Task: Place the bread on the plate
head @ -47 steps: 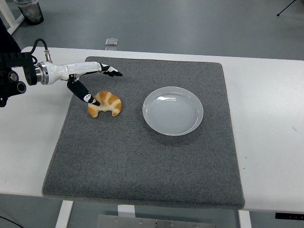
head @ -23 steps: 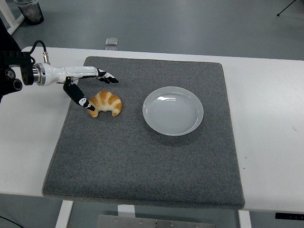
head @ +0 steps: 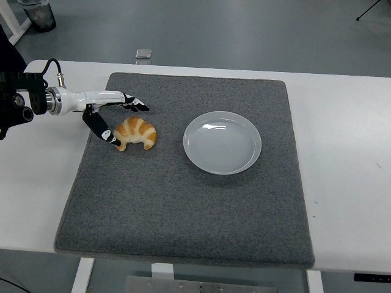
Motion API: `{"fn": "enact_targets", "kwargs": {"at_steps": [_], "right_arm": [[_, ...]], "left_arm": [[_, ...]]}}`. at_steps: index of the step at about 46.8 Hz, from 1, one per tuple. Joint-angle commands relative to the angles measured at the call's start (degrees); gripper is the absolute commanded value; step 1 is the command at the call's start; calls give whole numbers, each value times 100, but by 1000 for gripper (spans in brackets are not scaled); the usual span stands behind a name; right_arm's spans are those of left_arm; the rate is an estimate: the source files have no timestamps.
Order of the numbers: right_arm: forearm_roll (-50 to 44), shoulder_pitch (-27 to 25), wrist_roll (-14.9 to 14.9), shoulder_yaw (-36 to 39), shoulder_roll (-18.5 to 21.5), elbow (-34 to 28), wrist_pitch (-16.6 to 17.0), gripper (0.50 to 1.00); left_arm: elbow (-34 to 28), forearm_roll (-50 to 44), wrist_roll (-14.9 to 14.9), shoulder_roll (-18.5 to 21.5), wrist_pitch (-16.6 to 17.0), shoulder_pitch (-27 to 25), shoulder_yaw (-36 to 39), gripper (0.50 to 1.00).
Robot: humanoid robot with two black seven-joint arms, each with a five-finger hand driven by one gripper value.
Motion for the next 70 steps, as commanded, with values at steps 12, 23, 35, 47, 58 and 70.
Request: {"fn": "enact_targets", "kwargs": {"at_steps": [12,23,35,47,58,70], "right_arm": [[-3,6,1,0,0,7,0,952],[-3,-2,1,0,0,-2,0,952],[-3,6,1,0,0,-2,0,954],[-3,6,1,0,0,-2,0,952],[-3,-2,1,0,0,-2,0,952],[-3,6,1,0,0,-2,0,952]], "left_arm": [[222,-8,78,-307,11,17,-9,971],[397,-8,114,-562,20,105,-9,966],[547,9,105,-659,28,166,-17,962],[635,36,105,-826,143,184,-17,926],[670,45,96,-835,169,175,-17,761],[749,290,96,-835,178,166,-17,500]]}}
